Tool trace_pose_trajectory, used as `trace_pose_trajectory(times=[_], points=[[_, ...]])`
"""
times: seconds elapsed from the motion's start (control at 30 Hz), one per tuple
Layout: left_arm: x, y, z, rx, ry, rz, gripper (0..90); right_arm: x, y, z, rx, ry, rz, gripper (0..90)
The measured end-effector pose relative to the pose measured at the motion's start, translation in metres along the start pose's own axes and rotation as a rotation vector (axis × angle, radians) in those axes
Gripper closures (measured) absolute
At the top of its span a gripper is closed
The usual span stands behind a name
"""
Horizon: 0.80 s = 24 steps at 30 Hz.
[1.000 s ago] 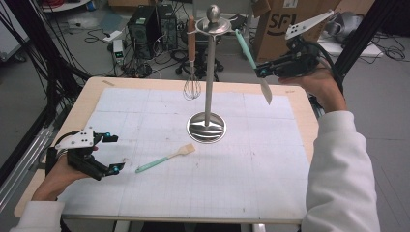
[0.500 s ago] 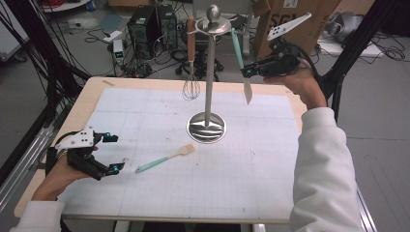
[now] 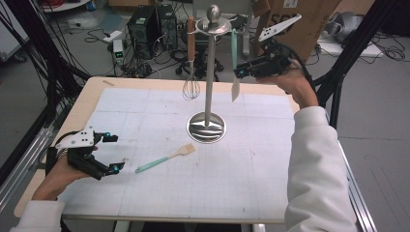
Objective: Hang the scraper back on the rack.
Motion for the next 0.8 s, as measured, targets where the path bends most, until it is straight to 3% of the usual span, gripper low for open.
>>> trace_pose_trajectory(times=[0.13, 0.27, 0.33, 0.43, 0.57, 0.8], points=[[0.001, 0.000, 0.000, -0.001, -0.001, 0.000, 1.7, -0.002, -0.001, 0.000, 0.001, -0.023, 0.008, 51.9], [0.000, -0.001, 0.000, -0.001, -0.005, -0.003, 1.7, -0.008, 0.001, 0.000, 0.031, -0.036, 0.060, 11.4], [0.000, 0.000, 0.000, -0.001, -0.004, -0.001, 1.7, -0.012, 0.002, 0.001, 0.032, -0.053, 0.070, 1.6], [0.000, 0.000, 0.000, 0.000, -0.010, 0.004, 1.7, -0.018, 0.005, -0.004, 0.005, -0.046, 0.094, 0.2], [0.000, 0.000, 0.000, -0.004, -0.009, 0.004, 1.7, -0.025, 0.003, -0.011, -0.026, -0.047, 0.079, 0.2], [-0.001, 0.001, 0.001, -0.004, -0.009, 0.009, 1.7, -0.035, 0.006, -0.014, -0.023, -0.067, 0.071, 0.2]])
Point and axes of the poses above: each handheld gripper's, and its own axes: x roughly forward along the jaws, y roughly out of its top, z roughly to its right, the point moved 10 cm from there along x, roughly forward along the jaws, and after that the axes turned 14 degrees about y, right-handed, at the moved point
